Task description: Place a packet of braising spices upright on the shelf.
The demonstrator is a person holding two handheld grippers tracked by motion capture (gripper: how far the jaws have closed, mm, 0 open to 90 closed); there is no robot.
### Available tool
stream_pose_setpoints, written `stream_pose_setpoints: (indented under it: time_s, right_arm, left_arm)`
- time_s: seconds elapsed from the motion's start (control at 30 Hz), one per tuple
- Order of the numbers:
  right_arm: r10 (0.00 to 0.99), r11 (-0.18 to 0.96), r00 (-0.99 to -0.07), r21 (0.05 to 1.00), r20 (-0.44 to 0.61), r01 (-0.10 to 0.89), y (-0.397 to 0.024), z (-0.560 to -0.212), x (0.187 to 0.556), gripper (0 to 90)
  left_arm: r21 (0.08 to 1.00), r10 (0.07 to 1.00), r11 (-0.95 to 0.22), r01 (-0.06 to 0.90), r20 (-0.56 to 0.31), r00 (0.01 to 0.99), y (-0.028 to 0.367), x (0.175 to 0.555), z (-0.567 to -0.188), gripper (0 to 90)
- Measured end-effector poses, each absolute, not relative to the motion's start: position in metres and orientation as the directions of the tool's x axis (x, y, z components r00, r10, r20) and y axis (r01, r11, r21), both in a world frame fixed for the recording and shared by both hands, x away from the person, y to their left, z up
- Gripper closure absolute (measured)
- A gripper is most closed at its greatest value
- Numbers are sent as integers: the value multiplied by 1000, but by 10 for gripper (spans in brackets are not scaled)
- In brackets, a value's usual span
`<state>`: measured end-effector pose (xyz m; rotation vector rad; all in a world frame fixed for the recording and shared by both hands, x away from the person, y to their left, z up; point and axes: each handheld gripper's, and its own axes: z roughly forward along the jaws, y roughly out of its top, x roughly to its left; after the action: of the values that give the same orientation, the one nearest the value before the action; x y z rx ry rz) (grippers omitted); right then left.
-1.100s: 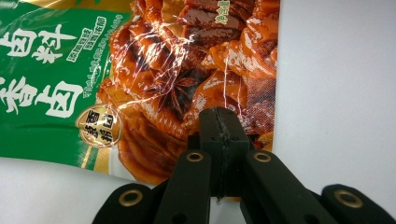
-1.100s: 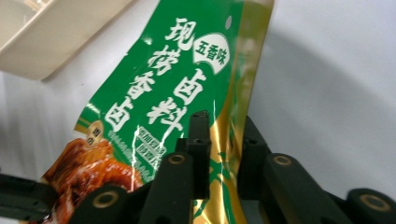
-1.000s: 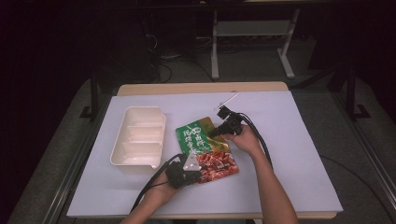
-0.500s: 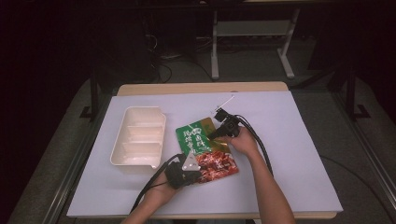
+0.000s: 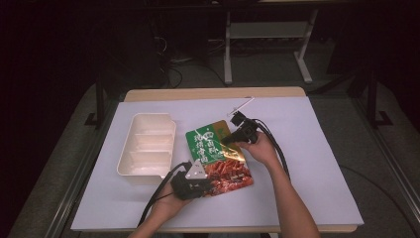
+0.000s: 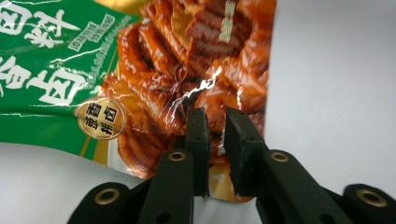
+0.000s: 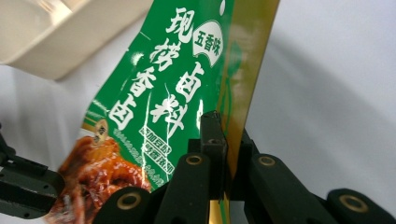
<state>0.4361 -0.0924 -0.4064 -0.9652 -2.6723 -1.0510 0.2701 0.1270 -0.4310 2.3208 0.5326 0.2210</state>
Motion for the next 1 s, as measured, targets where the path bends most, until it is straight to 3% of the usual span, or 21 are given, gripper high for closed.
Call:
stream_pose_setpoints:
  time_s: [0.63, 1.0]
  right_arm:
    - [527, 463, -792, 677, 308, 572, -113, -346, 393, 890]
    - [525, 433, -814, 745, 249, 507, -120, -319, 367, 893]
  left_arm:
    - [779, 403, -578, 241, 16, 915, 155, 238, -425, 642]
    - [801, 374, -567, 194, 41, 926, 163, 221, -423, 571]
